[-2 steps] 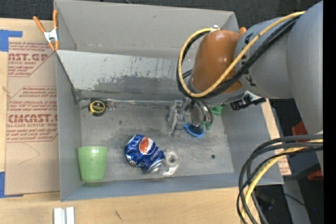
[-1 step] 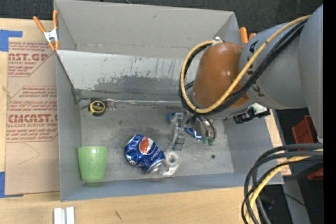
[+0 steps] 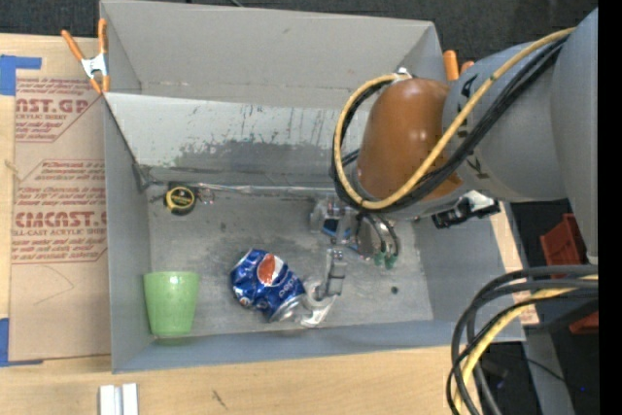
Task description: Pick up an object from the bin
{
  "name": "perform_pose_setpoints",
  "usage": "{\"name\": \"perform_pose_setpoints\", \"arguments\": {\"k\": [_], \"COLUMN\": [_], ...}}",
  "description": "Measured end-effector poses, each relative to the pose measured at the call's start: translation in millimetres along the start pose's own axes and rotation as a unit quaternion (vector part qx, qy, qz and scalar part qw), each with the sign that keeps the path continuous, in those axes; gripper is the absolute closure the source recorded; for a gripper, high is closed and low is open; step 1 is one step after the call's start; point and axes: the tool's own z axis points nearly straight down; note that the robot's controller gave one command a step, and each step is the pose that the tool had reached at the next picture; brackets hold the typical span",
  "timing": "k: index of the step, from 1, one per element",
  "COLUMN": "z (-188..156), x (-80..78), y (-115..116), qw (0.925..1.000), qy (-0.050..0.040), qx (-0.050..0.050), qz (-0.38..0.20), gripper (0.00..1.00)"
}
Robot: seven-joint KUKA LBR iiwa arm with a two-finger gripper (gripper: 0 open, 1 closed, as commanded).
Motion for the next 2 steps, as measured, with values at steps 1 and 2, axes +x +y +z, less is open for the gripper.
{"name": "perform_pose_setpoints", "arguments": {"k": [1, 2], "z": [31.1, 67.1], "x": [-2.9, 13.8], "y": [-3.8, 6.8], "qw": [0.9971, 0.9988], "qy": [0.0010, 0.0020], "qx": [0.000, 0.001], "qz": [0.076, 0.048], "gripper": [0.00, 0.00]}}
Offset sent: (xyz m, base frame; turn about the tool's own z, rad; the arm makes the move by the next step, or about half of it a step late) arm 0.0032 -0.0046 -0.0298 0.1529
